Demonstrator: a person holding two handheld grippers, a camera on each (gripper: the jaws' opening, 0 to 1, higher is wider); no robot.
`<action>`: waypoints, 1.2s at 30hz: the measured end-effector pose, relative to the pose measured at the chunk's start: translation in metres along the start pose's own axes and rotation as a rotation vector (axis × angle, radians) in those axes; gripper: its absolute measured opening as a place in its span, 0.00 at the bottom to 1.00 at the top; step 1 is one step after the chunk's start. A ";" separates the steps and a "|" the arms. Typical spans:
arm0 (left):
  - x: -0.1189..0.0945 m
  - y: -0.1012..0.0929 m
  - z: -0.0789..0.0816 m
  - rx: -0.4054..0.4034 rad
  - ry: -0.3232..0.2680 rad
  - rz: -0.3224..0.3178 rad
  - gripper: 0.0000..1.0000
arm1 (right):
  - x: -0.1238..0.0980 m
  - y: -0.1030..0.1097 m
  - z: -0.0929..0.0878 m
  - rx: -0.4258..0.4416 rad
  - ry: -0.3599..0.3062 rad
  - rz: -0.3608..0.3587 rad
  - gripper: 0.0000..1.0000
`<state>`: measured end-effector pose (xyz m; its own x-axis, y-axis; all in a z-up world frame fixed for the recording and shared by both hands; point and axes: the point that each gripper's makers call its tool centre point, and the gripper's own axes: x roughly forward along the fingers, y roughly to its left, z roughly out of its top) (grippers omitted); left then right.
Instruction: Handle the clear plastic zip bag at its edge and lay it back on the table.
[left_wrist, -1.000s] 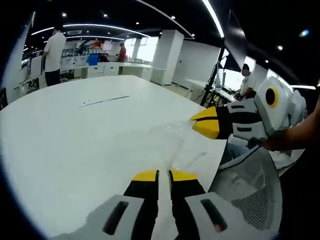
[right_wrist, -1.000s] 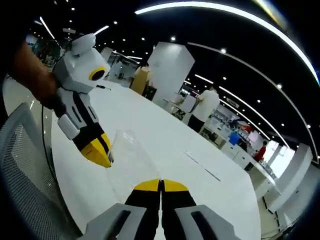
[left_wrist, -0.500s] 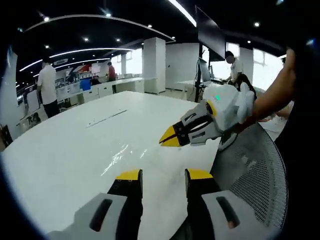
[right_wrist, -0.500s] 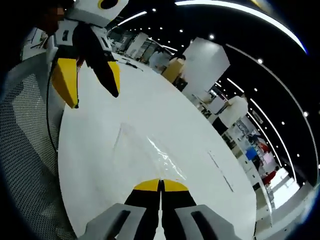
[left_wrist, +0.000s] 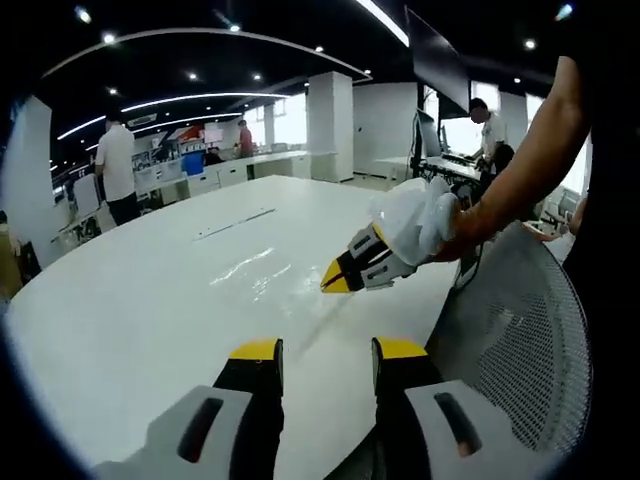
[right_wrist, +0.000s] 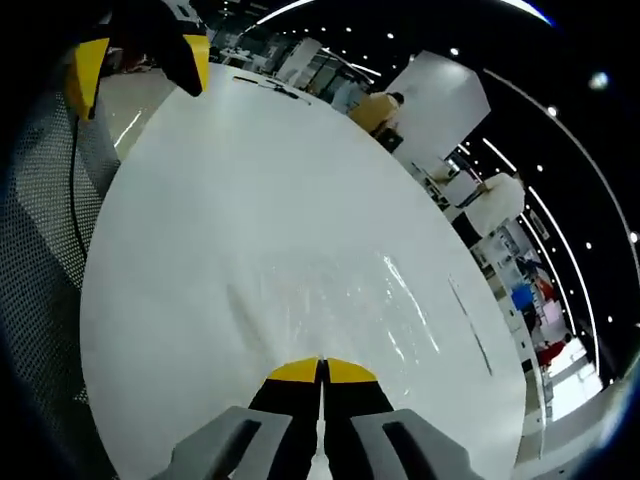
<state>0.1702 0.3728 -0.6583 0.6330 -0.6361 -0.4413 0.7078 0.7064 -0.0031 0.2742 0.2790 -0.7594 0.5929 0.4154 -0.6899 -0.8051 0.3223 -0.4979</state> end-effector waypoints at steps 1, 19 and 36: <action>0.001 -0.002 0.000 0.005 0.003 -0.001 0.33 | 0.002 0.001 -0.001 -0.005 0.007 0.004 0.00; 0.007 0.004 -0.006 0.026 0.019 0.000 0.36 | -0.032 0.000 -0.004 0.380 -0.105 0.101 0.22; 0.011 0.006 -0.024 0.072 0.053 -0.037 0.49 | -0.127 -0.010 -0.037 0.551 -0.229 -0.017 0.74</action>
<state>0.1738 0.3779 -0.6847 0.5896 -0.6431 -0.4886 0.7525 0.6572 0.0431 0.2061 0.1917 -0.6859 0.6432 0.5596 -0.5226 -0.7053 0.6987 -0.1198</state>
